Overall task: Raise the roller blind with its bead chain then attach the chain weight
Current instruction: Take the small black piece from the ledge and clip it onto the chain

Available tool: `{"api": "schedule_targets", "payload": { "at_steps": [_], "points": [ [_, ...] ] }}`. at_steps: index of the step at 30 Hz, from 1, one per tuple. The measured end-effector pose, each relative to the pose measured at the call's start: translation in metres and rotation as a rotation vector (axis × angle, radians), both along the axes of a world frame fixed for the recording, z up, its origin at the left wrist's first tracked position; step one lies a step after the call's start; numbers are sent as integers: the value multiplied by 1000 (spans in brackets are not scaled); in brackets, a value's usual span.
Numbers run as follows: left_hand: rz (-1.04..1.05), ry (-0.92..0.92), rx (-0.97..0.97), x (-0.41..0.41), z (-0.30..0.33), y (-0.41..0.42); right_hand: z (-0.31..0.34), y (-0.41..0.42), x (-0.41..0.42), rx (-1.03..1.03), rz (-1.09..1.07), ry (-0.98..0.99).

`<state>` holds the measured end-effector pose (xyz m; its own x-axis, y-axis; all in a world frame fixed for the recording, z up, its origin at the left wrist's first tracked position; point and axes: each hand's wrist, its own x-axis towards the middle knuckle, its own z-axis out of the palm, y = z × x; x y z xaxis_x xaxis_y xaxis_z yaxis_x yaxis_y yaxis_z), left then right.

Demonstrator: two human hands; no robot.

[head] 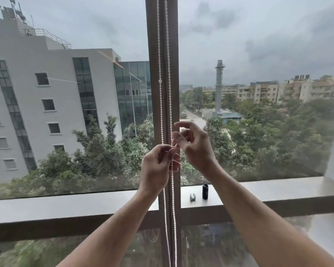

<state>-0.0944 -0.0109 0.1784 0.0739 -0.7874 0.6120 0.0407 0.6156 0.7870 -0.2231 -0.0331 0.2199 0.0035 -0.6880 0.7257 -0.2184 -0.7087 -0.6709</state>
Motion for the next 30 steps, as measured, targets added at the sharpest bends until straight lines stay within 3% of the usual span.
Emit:
{"api": "schedule_targets", "payload": {
  "at_steps": [5, 14, 19, 26, 30],
  "points": [
    [-2, 37, 78, 5, -44, -5, -54, -13, -16, 94, -54, -32],
    [9, 79, 269, 7, -119, -5, -184, -55, -58, 522, -387, -68],
    [39, 70, 293, 7, -137, -5, -206, -75, -69, 550, -550, 14],
    [37, 58, 312, 4, -150, -2, -214, -95, -71, 687, -445, 145],
    [22, 28, 330, 3, -159, 2, -224, -101, -71, 695, -451, 52]
  ]
}}
